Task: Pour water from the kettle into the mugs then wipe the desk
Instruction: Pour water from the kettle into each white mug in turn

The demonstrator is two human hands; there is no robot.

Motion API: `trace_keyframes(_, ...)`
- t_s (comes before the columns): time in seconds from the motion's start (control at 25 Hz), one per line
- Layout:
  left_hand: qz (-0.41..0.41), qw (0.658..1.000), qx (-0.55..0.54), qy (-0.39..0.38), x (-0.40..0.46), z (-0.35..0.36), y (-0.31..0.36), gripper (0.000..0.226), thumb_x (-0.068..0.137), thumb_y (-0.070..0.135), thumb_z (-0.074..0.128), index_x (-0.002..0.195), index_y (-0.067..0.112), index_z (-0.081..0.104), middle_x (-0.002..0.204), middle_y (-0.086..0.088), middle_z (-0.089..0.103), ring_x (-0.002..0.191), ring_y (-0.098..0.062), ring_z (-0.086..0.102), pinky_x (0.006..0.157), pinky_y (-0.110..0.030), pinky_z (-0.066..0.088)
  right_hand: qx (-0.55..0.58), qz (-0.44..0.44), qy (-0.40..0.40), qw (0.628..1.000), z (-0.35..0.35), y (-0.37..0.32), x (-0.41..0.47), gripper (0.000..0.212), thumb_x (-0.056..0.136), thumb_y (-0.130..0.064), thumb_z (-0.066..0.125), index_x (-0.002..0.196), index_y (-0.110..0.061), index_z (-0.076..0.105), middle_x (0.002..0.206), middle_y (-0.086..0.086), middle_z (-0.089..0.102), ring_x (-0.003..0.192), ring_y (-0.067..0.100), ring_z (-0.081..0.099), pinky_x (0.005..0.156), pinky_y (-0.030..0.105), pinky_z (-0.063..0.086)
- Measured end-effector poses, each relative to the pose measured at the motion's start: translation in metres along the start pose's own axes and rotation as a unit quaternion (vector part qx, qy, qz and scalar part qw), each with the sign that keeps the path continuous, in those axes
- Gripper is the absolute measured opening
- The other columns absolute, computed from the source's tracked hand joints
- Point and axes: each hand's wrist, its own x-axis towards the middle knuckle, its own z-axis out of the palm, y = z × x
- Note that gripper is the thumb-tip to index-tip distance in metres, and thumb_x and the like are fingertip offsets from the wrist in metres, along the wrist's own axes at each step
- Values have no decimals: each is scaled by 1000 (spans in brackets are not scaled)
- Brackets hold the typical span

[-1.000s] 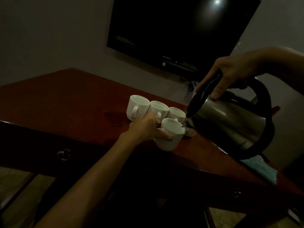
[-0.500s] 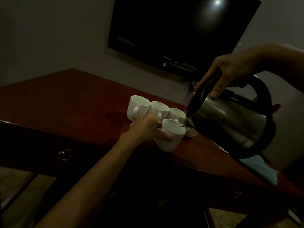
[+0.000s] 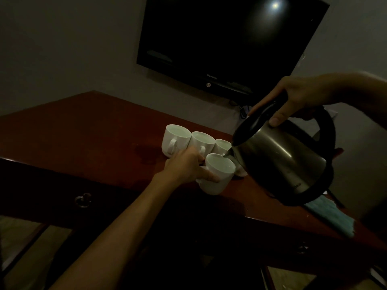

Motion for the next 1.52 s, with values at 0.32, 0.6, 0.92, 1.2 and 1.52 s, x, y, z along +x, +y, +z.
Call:
trace_keyframes(0.32, -21, 999, -2, 30, 5, 7, 1, 51, 64, 56, 85, 103, 27, 69, 84, 17, 62, 90, -4, 58, 65, -25, 40, 171, -77, 41, 981, 39, 50, -27, 37, 64, -53, 79, 100, -56, 71, 67, -4, 66, 49, 11, 51, 43, 21, 44)
trace_keyframes(0.6, -44, 999, 7, 32, 5, 8, 0, 38, 64, 55, 86, 87, 29, 72, 86, 12, 72, 86, -6, 63, 63, -26, 43, 256, -61, 169, 950, 95, 96, -37, 48, 76, -24, 73, 121, -39, 66, 88, -1, 74, 62, 25, 64, 59, 34, 54)
trace_keyframes(0.92, -56, 998, -10, 28, 8, 10, 1, 36, 58, 51, 89, 84, 34, 70, 85, 15, 71, 92, -10, 66, 87, -47, 57, 410, -45, 267, 871, 142, 112, -46, 51, 72, -24, 81, 120, -36, 70, 93, 31, 66, 59, 38, 48, 49, 38, 46)
trace_keyframes(1.2, -67, 997, -19, 40, 2, 12, 6, 40, 57, 51, 90, 86, 29, 75, 85, 4, 75, 91, -18, 69, 86, -52, 57, 448, -45, 344, 824, 188, 123, -53, 62, 72, -22, 79, 132, -24, 62, 120, 14, 66, 55, -2, 60, 49, 11, 46)
trace_keyframes(1.52, -93, 992, 36, 74, -5, 20, 17, 38, 66, 49, 86, 89, 26, 68, 80, 7, 68, 80, -14, 68, 81, -47, 59, 436, -56, 372, 818, 190, 119, -55, 57, 79, -6, 77, 133, -12, 61, 116, 10, 66, 61, -12, 61, 54, 5, 46)
